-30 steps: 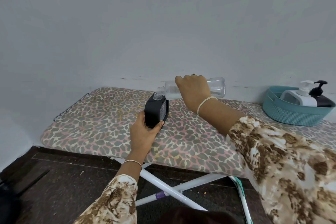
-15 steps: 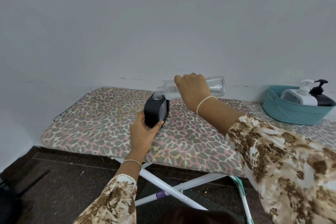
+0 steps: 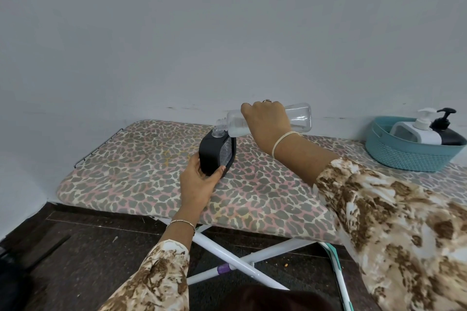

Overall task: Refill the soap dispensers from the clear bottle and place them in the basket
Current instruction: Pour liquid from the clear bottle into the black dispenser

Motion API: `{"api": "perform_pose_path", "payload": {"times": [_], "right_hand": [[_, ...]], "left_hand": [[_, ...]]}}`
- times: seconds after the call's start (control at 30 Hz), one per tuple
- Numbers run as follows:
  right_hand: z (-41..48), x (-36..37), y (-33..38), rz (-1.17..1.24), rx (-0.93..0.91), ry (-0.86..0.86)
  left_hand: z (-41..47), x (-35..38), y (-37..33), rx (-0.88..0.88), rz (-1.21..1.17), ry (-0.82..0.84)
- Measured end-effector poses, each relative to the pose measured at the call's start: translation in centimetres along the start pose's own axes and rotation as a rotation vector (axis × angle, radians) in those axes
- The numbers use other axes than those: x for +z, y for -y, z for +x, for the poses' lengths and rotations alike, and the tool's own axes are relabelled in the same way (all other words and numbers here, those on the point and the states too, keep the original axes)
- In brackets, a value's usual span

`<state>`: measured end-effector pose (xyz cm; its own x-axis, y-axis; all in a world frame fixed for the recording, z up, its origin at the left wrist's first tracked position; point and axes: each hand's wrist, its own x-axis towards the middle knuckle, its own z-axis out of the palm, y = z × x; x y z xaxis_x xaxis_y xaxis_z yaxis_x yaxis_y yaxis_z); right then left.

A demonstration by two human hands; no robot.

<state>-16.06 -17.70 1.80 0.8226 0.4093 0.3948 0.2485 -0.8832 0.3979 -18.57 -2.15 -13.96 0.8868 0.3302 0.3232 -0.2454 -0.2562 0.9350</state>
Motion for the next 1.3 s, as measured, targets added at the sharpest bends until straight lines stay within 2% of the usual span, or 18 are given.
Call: {"api": "perform_pose_path", "payload": {"times": [1.3], "right_hand": [[0.17, 0.17, 0.15, -0.017, 0.000, -0.018]], "left_hand": [[0.14, -0.17, -0.06, -0.041, -0.021, 0.033]]}}
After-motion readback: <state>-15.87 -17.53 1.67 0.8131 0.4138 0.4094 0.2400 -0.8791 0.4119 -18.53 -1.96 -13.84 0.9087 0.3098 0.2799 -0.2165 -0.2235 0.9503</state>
